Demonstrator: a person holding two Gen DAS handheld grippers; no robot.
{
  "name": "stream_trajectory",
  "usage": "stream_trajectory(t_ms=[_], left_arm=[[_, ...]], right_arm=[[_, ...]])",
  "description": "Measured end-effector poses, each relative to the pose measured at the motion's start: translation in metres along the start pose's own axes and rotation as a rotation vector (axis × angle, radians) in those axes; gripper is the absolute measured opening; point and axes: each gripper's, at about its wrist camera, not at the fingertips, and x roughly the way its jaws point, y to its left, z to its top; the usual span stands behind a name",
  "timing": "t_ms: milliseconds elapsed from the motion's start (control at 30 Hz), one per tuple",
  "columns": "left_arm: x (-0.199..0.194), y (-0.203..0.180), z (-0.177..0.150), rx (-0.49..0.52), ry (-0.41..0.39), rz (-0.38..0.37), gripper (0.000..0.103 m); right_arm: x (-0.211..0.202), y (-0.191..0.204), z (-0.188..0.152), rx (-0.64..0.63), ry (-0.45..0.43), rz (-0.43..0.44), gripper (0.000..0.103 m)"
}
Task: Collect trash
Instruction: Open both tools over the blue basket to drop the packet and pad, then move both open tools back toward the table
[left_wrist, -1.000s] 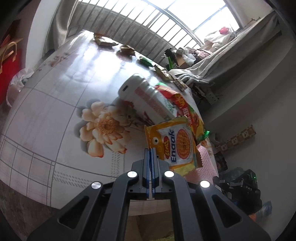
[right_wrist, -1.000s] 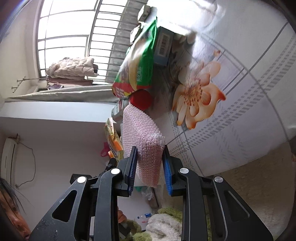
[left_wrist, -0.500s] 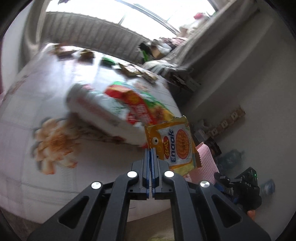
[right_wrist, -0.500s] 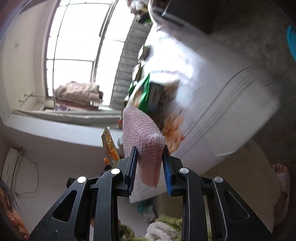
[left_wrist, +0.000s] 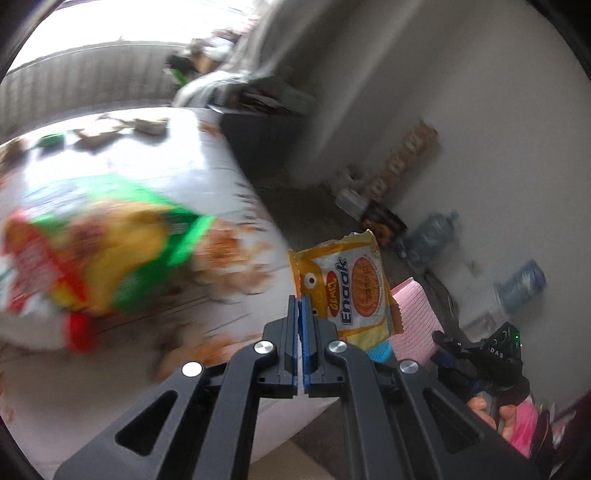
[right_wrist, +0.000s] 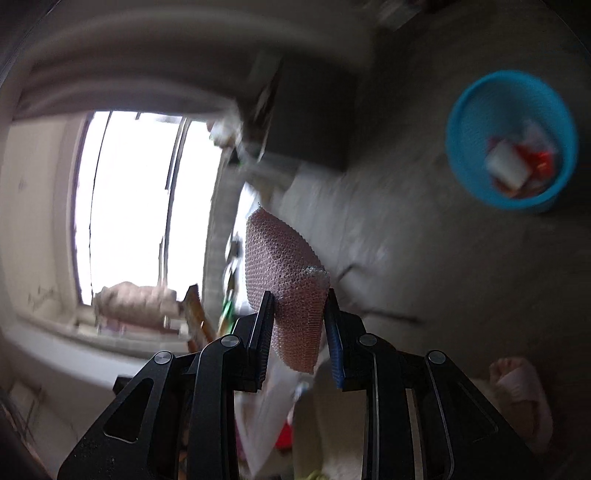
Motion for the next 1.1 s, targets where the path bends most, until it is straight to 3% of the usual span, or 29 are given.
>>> stream_trajectory(t_ms=[267,633,733,767,833,933,1100], left_arm=[[0.108,-0.075,0.011,0.105,0.150,-0.026,0.001],[0.268,-0.156,0.002,0.175,0.335,0.003,0.001],[0.299,-0.169,-0.004,0.180,0.353,0.006,0.002],[0.313,-0.172,-0.009,0.182,0.360,0.005,0.004],[0.335,-0.177,-0.020,0.191,0.415,0.011,0.032],[0.350,-0.177,-0.029,0.183,0.467,0.032,0.041],[0.336,-0.179,-0.028,0.210,0.452,0.007,0.057]], right_arm=[[-0.042,-0.077,0.039,0.185,-0.207,-0.084,0.026],[-0.030,-0.151,0.102,0.312,-0.328,-0.230,0.029],[-0.018,-0.168,0.115,0.331,-0.332,-0.291,0.042],[-0.013,-0.174,0.118,0.329,-0.326,-0.312,0.050],[-0.009,-0.183,0.121,0.336,-0.311,-0.389,0.052],[-0.015,-0.190,0.113,0.354,-0.315,-0.391,0.052],[-0.031,-0.188,0.100,0.333,-0.333,-0.407,0.053]])
